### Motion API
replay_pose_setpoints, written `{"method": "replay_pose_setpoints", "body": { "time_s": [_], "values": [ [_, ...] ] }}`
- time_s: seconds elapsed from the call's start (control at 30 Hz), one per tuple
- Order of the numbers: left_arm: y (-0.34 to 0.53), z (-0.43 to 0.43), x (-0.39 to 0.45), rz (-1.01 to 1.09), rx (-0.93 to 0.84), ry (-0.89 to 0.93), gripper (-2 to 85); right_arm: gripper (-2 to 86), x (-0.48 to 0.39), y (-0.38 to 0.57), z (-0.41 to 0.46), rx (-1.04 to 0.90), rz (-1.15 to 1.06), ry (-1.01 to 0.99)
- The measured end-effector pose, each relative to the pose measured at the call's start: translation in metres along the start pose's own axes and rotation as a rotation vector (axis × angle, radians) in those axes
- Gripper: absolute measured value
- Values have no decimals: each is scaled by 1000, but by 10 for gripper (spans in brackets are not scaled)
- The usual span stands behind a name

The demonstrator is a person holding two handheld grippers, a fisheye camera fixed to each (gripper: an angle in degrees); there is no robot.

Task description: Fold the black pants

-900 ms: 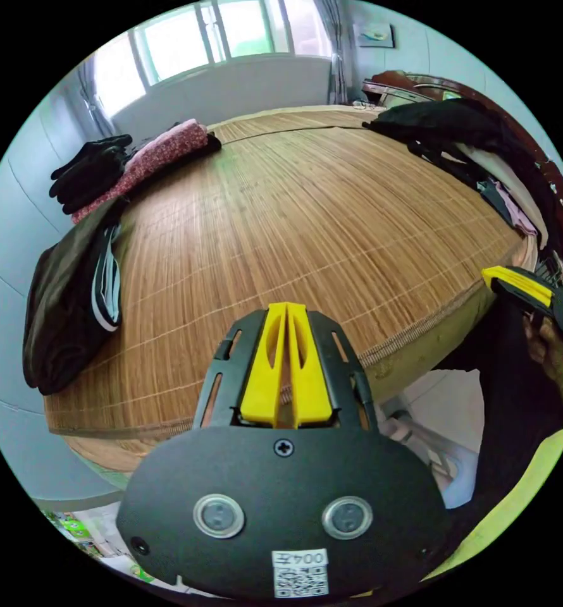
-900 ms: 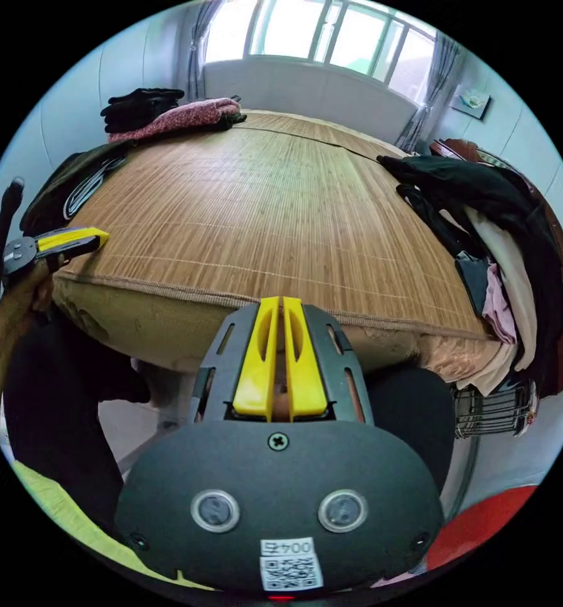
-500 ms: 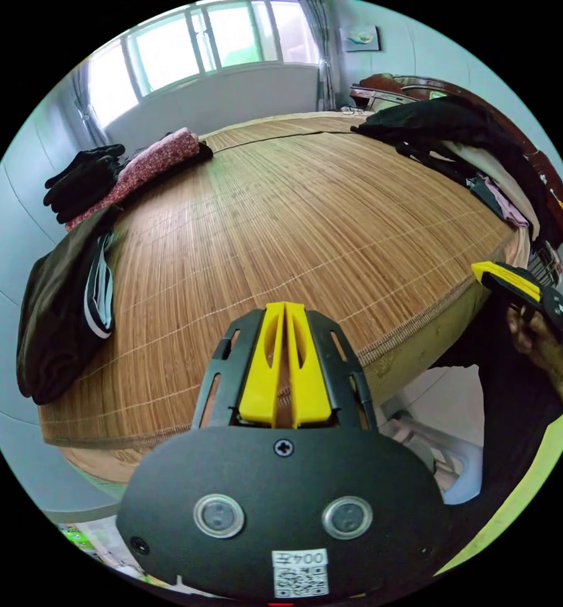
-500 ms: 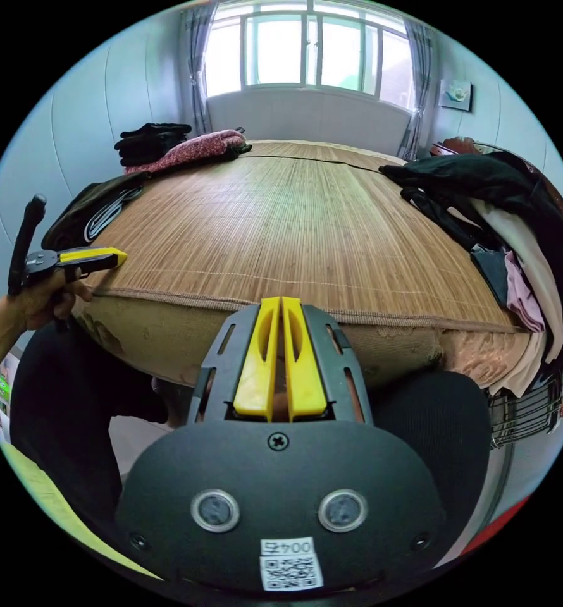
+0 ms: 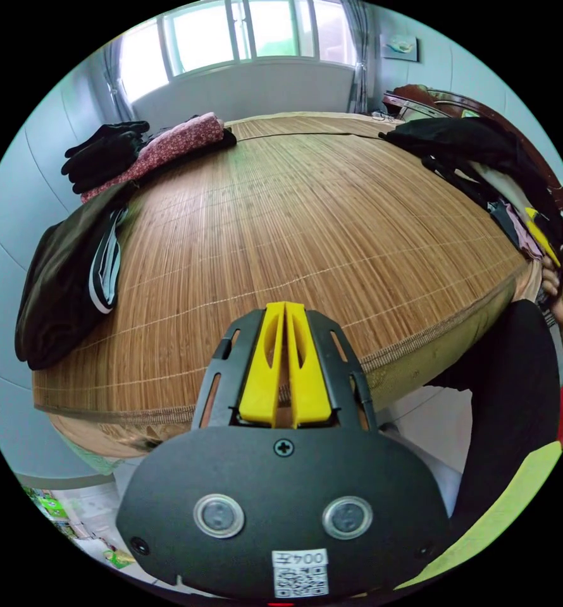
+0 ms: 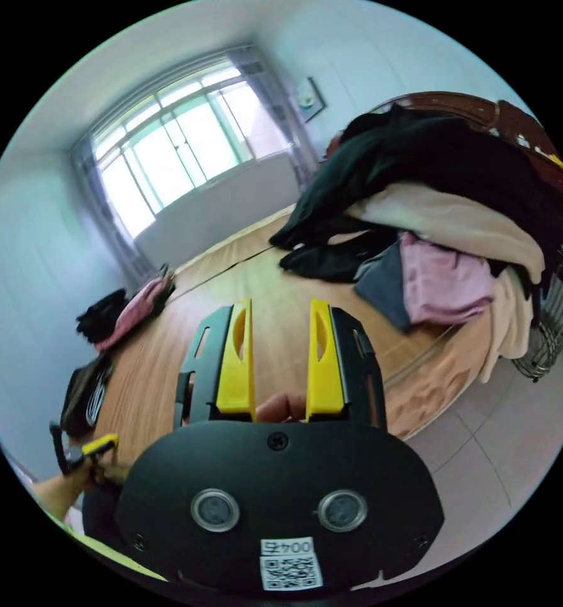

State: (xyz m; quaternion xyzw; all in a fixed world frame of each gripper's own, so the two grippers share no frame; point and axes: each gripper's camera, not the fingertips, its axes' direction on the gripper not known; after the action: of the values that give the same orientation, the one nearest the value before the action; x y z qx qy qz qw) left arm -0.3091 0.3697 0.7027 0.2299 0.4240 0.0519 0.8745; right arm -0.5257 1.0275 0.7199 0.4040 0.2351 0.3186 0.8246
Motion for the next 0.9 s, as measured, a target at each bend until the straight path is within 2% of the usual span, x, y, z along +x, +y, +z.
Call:
{"method": "replay_pose_setpoints", "body": {
  "time_s": [0.07,0.17,0.33,0.4,0.47,0.53,0.6,0.63,0.73,0.83,0.9],
  "values": [
    [-1,-2,-1,-7,-8,10,3,140,92,-75,-2,68,133,95],
    [-3,-4,-2,-10,-27,19,3,157,173,-167,-2,148,220,208],
    [-6,-8,1,-3,-59,-2,3,173,254,-277,22,162,340,270],
    [-6,-9,2,-3,-63,-10,3,149,274,-305,34,134,401,274],
    [-6,-10,1,-12,-63,-8,3,72,287,-332,48,0,479,374],
    [-5,-11,-4,-51,-59,11,3,51,268,-345,39,-6,405,423],
    [-4,-11,-7,-65,-54,21,3,44,221,-345,10,166,270,376],
    [-3,-12,-8,-62,-51,22,3,42,177,-343,-9,243,132,369],
    [-1,-14,-13,-75,-50,38,3,40,55,-313,-59,321,-194,161],
    [4,-17,-27,-144,-43,105,3,42,-47,-243,-95,247,-381,-62],
    [7,-19,-40,-220,-69,207,3,43,-82,-190,-92,138,-406,-100]
  ]
}}
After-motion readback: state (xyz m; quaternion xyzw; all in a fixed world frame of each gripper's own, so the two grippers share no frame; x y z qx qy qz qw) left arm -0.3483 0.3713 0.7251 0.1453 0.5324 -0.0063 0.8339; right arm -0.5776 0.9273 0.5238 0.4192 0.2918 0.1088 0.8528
